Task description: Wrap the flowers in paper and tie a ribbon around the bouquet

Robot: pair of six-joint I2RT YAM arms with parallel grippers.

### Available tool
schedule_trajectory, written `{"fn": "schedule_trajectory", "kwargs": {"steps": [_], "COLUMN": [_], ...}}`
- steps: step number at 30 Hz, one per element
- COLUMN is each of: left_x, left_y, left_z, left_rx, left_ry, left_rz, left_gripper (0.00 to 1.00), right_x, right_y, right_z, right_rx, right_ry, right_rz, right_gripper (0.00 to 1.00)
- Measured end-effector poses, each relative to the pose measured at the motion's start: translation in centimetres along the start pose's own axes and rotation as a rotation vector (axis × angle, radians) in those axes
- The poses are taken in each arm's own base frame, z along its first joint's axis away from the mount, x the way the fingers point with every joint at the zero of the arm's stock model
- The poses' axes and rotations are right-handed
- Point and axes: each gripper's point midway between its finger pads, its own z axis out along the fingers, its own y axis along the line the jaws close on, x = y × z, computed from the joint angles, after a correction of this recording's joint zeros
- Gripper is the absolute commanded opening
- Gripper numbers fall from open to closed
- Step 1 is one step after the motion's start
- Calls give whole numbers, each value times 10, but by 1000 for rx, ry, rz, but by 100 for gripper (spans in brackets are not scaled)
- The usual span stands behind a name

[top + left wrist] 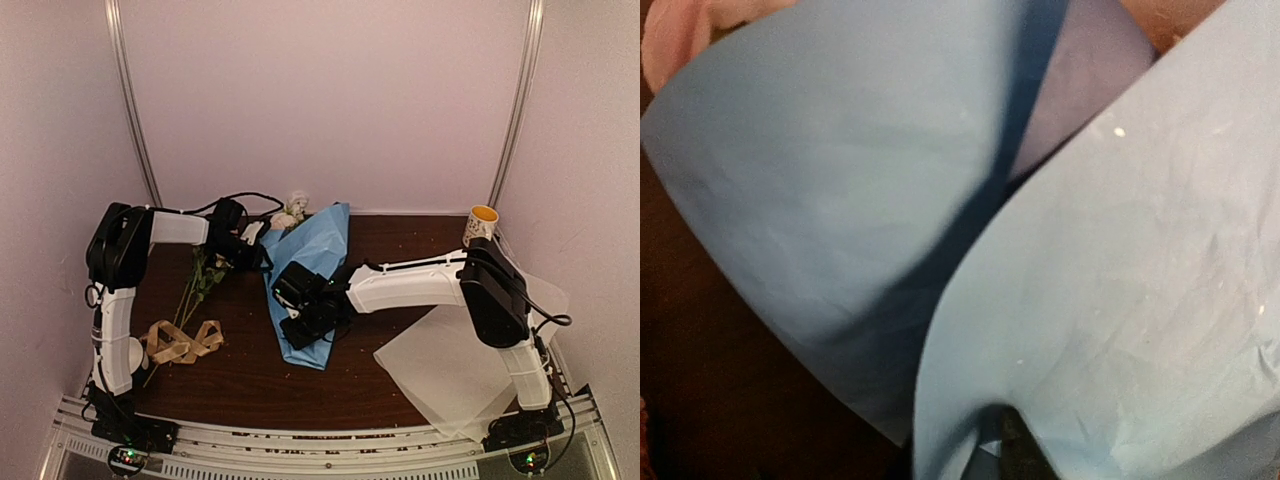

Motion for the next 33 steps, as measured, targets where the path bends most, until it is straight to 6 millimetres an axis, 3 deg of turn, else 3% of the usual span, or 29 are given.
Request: {"fn": "schedule_trajectory", "kwargs": {"steps": [2, 6, 12, 15, 17, 19, 23, 28, 33], "left_x": [-2, -15, -29, -27, -12, 6, 31, 21, -19], "left_y": [-1, -6, -17, -19, -16, -13, -9, -15, -17], "left_z": [-2, -18, -71, -73, -64, -50, -29, -28, -29], "left_rx": [2, 16, 40, 59, 71, 88, 118, 153, 159], "left_ry": [-6, -44, -153, -174, -147, -107, -45, -70, -119], "left_rz": [-3, -15, -76, -107, -142, -177, -243, -223, -167], "left_gripper": [49, 60, 64, 64, 64, 55, 2, 0, 0], "right_x": [-1, -2, 1, 1, 1, 1, 1, 1, 3], "right_y": [3, 6, 5, 5, 5, 5, 5, 5, 5], "right_z": [0, 3, 7, 7, 7, 7, 7, 6, -6], "right_rx": [-10, -20, -23, -24, -25, -25, -25, -27, -36], "right_ry": [2, 5, 19, 19, 19, 19, 19, 14, 8], "right_rz": [10, 28, 45, 46, 45, 45, 43, 14, -29], "right_gripper": [11, 11, 11, 11, 11, 11, 12, 13, 14]}}
